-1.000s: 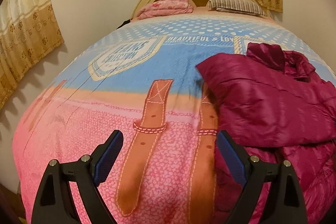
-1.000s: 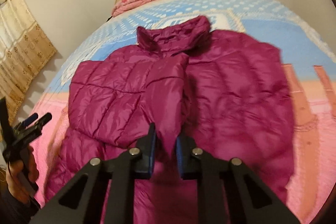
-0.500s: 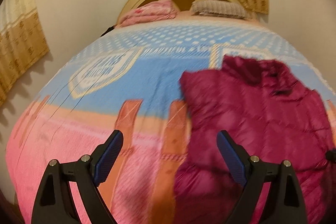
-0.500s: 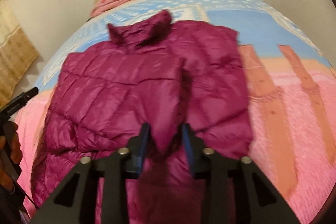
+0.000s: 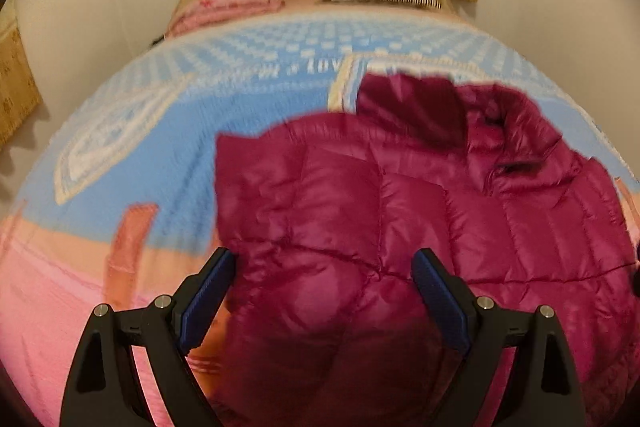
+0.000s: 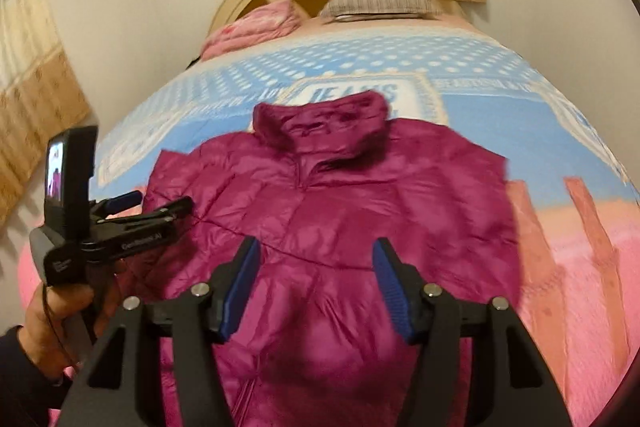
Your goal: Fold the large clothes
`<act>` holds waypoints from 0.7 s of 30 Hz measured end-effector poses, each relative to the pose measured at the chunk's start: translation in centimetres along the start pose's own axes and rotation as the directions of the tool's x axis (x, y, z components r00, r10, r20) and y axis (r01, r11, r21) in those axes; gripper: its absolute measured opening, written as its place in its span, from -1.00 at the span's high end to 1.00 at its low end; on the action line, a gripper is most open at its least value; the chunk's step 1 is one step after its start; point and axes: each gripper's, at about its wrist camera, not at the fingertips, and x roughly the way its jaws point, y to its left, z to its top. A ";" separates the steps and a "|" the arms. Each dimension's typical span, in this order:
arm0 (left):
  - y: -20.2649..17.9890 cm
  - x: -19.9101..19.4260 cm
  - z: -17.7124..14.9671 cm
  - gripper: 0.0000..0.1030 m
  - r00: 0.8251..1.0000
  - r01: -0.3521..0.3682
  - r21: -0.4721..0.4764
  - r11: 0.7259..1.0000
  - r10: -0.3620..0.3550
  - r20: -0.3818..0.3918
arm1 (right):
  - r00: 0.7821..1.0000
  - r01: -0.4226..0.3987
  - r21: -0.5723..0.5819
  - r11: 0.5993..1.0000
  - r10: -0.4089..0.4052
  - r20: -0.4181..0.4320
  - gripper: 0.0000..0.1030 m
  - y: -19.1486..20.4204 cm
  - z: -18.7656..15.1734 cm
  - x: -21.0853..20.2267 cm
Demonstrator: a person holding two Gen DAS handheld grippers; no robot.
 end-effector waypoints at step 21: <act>-0.6 3.6 -2.3 -0.98 0.997 0.002 0.011 1.000 -0.001 -0.073 | 0.991 0.097 -0.092 0.991 -0.104 -0.081 -0.08 -0.6 -4.3 4.8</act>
